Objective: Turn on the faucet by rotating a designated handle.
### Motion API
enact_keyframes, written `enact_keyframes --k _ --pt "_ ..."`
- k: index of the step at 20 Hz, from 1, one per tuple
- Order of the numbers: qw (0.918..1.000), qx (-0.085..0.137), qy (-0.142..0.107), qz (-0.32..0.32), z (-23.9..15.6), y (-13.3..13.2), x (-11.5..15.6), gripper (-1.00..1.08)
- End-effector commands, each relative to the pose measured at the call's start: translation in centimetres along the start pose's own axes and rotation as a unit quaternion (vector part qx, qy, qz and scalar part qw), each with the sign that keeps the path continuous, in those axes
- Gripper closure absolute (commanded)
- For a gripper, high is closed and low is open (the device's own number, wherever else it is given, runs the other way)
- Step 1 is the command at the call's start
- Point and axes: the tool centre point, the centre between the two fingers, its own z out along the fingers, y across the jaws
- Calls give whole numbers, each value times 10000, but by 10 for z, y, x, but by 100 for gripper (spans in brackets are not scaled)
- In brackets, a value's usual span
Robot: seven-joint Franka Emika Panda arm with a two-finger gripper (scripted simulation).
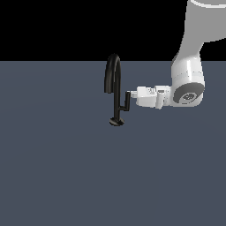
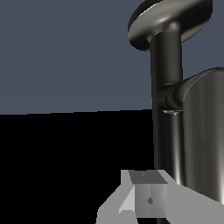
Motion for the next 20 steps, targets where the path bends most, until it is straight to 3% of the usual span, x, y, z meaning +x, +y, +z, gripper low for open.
enact_keyframes --k 1,20 --pt "10000 0 0 -1 0 5 -2 108" --pt "10000 23 6 -27 0 43 -11 108"
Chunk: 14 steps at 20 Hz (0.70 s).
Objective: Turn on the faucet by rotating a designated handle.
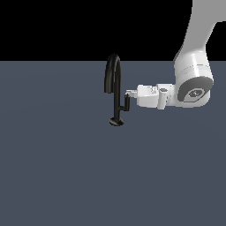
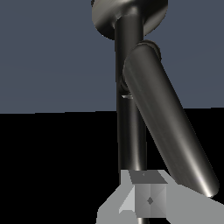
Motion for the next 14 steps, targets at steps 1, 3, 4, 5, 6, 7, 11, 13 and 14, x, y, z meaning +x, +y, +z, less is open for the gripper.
enact_keyframes --k 1,3,4,5,6,7,11,13,14 --pt "10000 -9 -4 18 0 8 4 108" --pt "10000 -11 -6 21 0 14 7 108" --pt "10000 -15 -8 24 0 17 8 108" --pt "10000 -15 -8 24 0 21 10 108" --pt "10000 -15 -8 24 0 24 11 108" --pt "10000 -19 -10 28 0 28 13 108" --pt "10000 -23 -12 32 0 42 19 108" --pt "10000 -26 -13 34 0 49 22 108" --pt "10000 -29 -15 38 0 52 23 108"
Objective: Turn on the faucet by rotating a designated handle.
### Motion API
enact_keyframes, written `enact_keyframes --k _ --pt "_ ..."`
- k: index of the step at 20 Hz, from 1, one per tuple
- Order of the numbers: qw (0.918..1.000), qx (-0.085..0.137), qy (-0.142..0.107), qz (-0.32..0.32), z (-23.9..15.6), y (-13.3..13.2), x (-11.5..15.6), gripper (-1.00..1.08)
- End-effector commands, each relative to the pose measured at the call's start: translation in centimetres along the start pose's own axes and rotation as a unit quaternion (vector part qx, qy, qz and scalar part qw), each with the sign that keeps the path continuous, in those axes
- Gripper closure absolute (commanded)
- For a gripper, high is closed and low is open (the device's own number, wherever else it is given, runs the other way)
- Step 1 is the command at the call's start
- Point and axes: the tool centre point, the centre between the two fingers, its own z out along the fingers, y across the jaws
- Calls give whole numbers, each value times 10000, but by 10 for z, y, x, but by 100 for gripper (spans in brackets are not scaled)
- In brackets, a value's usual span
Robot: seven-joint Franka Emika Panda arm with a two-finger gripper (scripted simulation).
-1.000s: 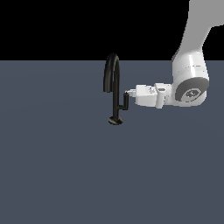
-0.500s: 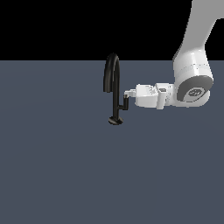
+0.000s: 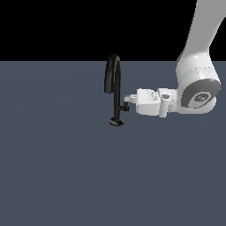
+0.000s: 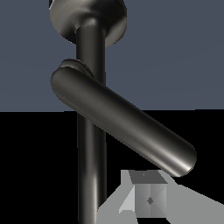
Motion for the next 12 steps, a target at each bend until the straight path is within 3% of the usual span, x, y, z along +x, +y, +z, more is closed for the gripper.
enact_keyframes --k 1,2,12 --pt "9999 -19 -5 120 0 13 13 108" --pt "10000 -2 -2 12 0 3 2 108" --pt "9999 -19 -5 114 0 30 63 108"
